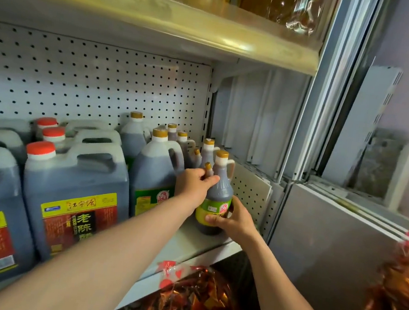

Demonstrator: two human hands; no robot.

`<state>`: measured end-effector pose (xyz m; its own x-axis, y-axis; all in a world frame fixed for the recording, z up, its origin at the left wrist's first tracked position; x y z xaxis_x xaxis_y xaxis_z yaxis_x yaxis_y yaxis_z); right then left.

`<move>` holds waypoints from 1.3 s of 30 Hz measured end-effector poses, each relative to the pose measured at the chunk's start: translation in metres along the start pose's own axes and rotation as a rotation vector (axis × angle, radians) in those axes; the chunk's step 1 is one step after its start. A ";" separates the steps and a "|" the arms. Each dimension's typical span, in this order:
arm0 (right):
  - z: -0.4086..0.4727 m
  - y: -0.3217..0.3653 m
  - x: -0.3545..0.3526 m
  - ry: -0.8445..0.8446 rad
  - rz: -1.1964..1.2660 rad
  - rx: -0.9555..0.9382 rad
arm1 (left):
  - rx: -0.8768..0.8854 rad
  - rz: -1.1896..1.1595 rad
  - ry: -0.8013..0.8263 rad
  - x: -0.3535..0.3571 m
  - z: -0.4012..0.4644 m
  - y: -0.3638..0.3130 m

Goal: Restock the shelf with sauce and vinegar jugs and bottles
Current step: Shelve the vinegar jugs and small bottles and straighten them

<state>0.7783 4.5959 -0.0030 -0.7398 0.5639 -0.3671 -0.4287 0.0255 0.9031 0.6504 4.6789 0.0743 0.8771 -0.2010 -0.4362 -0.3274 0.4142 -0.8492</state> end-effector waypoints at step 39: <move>0.006 0.042 0.136 -0.206 0.210 0.028 | 0.138 0.689 0.075 -0.166 0.083 -0.040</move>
<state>0.6630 4.6792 -0.0140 -0.6886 0.7149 -0.1215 -0.2612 -0.0882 0.9613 0.5470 4.7697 0.2058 0.4575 0.0888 -0.8848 -0.7478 0.5767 -0.3288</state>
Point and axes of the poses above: each hand's wrist, its own z-axis towards the middle knuckle, its own x-axis out of the palm, y = z × x, the point moved 2 cm from there along z, towards the middle knuckle, and after that the axes turned 3 degrees about -y, right-handed, at the moved point
